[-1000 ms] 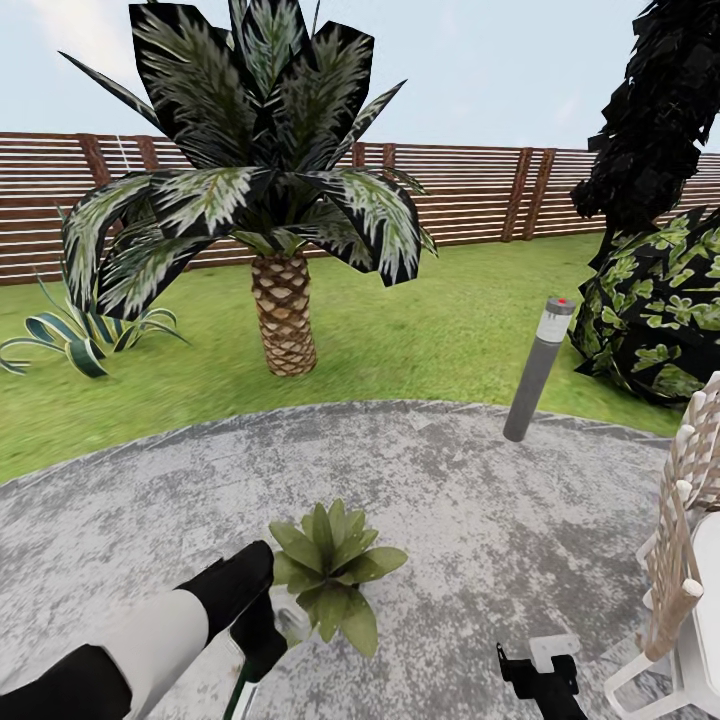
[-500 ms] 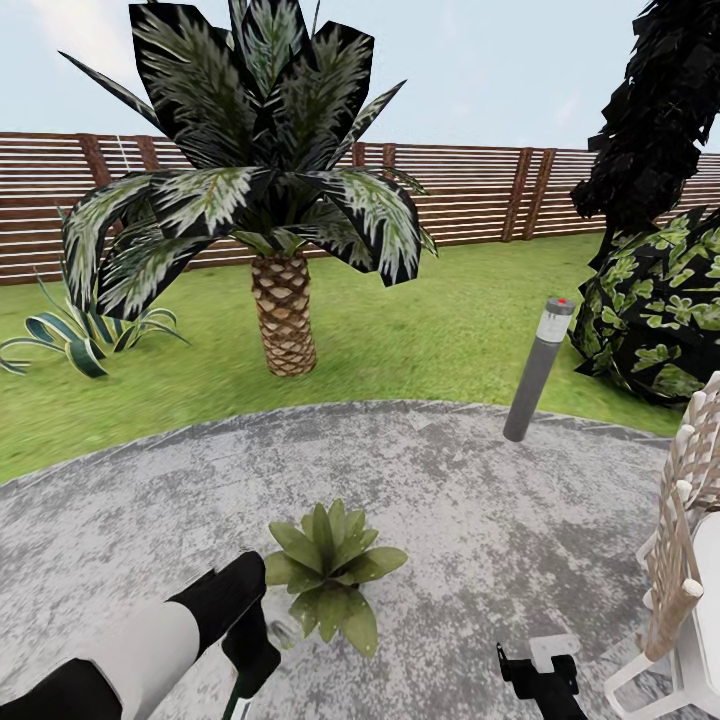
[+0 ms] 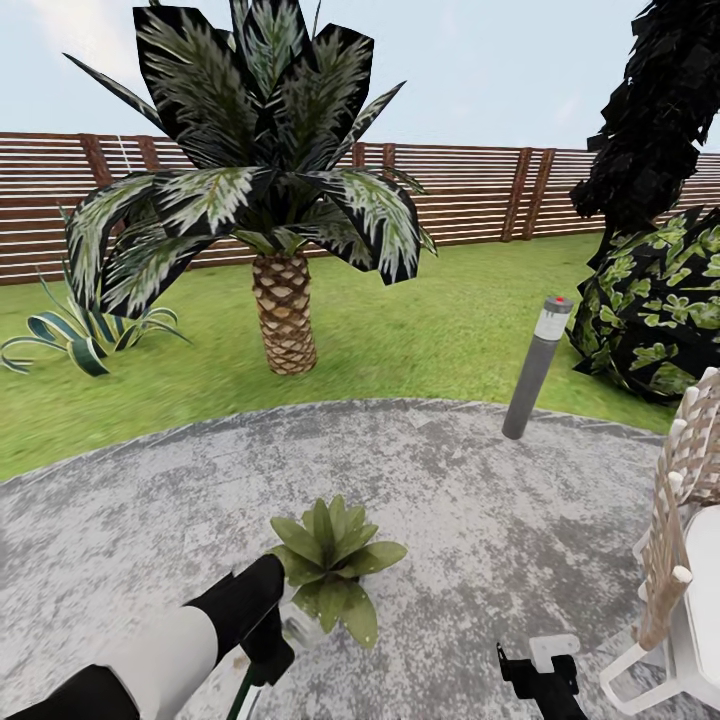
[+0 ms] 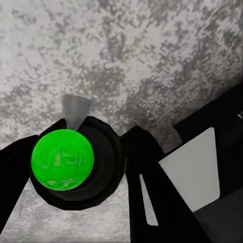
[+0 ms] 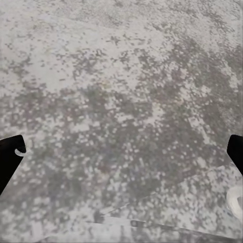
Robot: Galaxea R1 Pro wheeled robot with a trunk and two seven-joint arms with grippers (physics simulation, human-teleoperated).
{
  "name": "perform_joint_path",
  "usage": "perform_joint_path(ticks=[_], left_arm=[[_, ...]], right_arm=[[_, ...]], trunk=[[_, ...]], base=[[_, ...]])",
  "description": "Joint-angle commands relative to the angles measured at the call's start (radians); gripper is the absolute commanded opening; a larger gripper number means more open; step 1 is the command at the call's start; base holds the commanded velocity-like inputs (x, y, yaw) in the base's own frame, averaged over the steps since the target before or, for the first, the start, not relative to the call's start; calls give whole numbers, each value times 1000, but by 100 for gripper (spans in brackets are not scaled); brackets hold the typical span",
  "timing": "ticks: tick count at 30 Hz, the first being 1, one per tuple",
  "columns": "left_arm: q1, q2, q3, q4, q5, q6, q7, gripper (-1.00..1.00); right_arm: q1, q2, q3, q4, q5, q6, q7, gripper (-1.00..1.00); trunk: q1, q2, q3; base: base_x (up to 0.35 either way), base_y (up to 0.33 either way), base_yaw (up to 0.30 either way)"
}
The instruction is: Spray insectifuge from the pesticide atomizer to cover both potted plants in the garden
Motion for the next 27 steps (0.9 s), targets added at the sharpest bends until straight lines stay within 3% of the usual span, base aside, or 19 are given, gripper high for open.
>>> perform_joint_path(ticks=[1, 4, 6, 10, 18, 21, 22, 24, 26, 27], left_arm=[[0, 1, 19, 2, -11, 0, -8, -100], [4, 0, 65, 12, -9, -46, -4, -100], [8, -3, 71, 9, -9, -60, -2, -100], [12, -40, 76, 12, -11, -70, -2, -100], [48, -34, 76, 8, -12, -79, 11, -100], [49, -31, 93, 2, -12, -79, 22, -100], [49, -29, 119, -1, -12, -80, 38, -100], [49, -27, 213, -37, -12, -87, 97, -100], [49, -27, 284, -78, -12, -92, 160, -100], [49, -26, 306, -87, -14, -93, 183, -100]], right_arm=[[0, 0, 9, 0, -7, -2, -3, 100], [0, 0, 9, 0, -7, -2, -3, 100], [0, 3, 9, 0, -7, -2, -3, 100], [0, 6, 9, 0, -7, -2, -3, 100], [0, 6, 9, 0, -7, -2, -3, 100], [0, 6, 9, 0, -7, -2, -3, 100], [0, 6, 9, 0, -7, -2, -3, 100], [0, 6, 9, 0, -7, -2, -3, 100], [0, 6, 9, 0, -7, -2, -3, 100], [0, 6, 9, 0, -7, -2, -3, 100]], trunk=[[0, 0, -1], [0, 0, -1], [0, 0, -1], [0, 0, -1], [0, 0, -1], [0, 0, -1], [0, 0, -1], [0, 0, -1], [0, 0, -1], [0, 0, -1]], base=[[-7, 0, 0], [-2, 0, 0], [0, 0, 0], [0, 0, 0], [0, 0, 0], [0, 0, 0], [0, 0, 0], [0, 0, 0], [0, 0, 0], [0, 0, 0]])
